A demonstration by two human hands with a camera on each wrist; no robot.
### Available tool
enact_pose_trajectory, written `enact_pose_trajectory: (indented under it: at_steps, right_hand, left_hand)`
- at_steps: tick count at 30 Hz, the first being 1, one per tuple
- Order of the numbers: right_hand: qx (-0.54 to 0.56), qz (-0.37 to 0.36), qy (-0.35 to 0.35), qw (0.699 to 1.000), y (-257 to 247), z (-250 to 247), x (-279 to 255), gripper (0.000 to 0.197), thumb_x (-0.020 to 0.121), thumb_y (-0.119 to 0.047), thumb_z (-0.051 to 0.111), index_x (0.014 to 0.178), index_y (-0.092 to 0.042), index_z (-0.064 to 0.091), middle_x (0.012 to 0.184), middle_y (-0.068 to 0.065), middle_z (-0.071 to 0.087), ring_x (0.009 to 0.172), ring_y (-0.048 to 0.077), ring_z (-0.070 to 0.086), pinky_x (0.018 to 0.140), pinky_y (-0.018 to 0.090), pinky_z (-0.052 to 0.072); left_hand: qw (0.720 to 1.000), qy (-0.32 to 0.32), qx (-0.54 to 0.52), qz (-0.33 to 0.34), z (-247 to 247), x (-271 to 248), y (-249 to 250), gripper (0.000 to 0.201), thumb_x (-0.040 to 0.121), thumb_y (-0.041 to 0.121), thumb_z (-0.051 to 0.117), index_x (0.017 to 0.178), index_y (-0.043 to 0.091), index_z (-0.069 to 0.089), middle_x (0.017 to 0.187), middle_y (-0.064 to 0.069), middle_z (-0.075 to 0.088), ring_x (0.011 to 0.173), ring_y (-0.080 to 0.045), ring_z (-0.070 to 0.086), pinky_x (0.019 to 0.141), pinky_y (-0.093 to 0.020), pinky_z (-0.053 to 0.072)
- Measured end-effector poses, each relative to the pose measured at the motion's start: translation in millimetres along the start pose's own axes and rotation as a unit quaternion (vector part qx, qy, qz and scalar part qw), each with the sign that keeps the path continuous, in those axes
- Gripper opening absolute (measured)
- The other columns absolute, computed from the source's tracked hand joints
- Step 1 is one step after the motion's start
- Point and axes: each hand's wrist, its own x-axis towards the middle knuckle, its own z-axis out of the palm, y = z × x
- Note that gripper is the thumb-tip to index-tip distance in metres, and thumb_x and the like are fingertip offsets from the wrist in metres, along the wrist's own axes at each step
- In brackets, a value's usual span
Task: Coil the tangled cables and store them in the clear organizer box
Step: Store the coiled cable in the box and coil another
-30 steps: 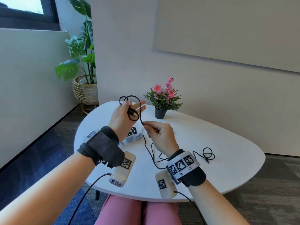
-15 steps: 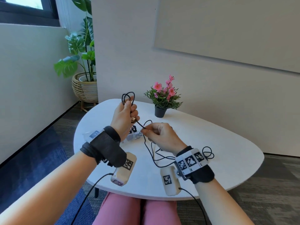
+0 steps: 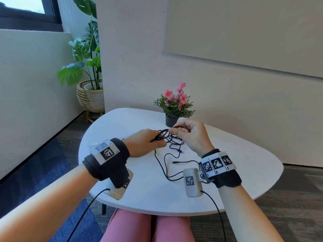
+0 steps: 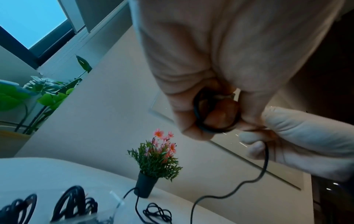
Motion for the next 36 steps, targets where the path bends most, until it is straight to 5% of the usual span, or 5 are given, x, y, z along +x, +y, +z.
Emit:
enact_pose_trajectory:
  at_steps: [8, 16, 26, 31, 36]
  right_hand:
    - [0.224, 0.043, 0.028, 0.973, 5.3, 10.3, -6.6, 0.006, 0.09, -0.002, 0.057, 0.088, -0.004, 0.062, 0.063, 0.001, 0.057, 0.045, 0.008, 0.041, 0.046, 0.019, 0.04]
    - [-0.083, -0.065, 0.047, 0.993, 18.0, 27.7, -14.0, 0.03, 0.089, -0.007, 0.058, 0.119, -0.014, 0.064, 0.094, -0.003, 0.054, 0.076, -0.002, 0.052, 0.074, 0.011, 0.045]
    - [0.0, -0.053, 0.023, 0.998, 18.1, 46.0, -27.5, 0.02, 0.087, -0.007, 0.063, 0.106, -0.013, 0.068, 0.095, 0.0, 0.074, 0.067, 0.005, 0.065, 0.072, 0.024, 0.054]
    - [-0.025, 0.037, -0.082, 0.996, 22.8, 42.6, -41.1, 0.009, 0.09, -0.017, 0.06, 0.097, -0.015, 0.054, 0.088, -0.001, 0.068, 0.045, 0.004, 0.054, 0.049, 0.019, 0.045]
    - [-0.005, 0.022, -0.1, 0.995, 16.3, 15.5, -31.1, 0.011, 0.086, -0.006, 0.065, 0.081, -0.014, 0.07, 0.067, 0.025, 0.059, 0.063, 0.018, 0.049, 0.062, 0.025, 0.041]
  left_hand:
    - [0.841, 0.036, -0.54, 0.016, 19.6, 1.0, -5.9, 0.03, 0.099, 0.027, 0.031, 0.115, 0.015, 0.054, 0.119, 0.001, 0.061, 0.116, -0.011, 0.053, 0.093, -0.029, 0.039]
    - [0.81, 0.093, -0.578, 0.03, 39.6, 12.3, -6.5, 0.04, 0.1, 0.026, 0.028, 0.137, 0.014, 0.037, 0.143, -0.002, 0.045, 0.132, -0.012, 0.04, 0.11, -0.035, 0.03]
    - [0.766, 0.201, -0.61, -0.007, 43.4, 22.7, -13.7, 0.037, 0.103, 0.025, 0.026, 0.121, 0.0, 0.047, 0.123, -0.008, 0.063, 0.101, -0.028, 0.064, 0.077, -0.04, 0.052]
    - [0.646, 0.297, -0.703, -0.003, 11.3, 26.8, -18.0, 0.027, 0.102, 0.017, 0.03, 0.078, 0.013, 0.041, 0.057, 0.004, 0.048, 0.057, -0.009, 0.055, 0.075, -0.03, 0.056]
    - [0.796, 0.256, -0.547, -0.038, -10.2, 19.1, -32.3, 0.02, 0.102, 0.023, 0.031, 0.088, 0.014, 0.042, 0.059, 0.006, 0.031, 0.041, -0.004, 0.027, 0.038, -0.015, 0.025]
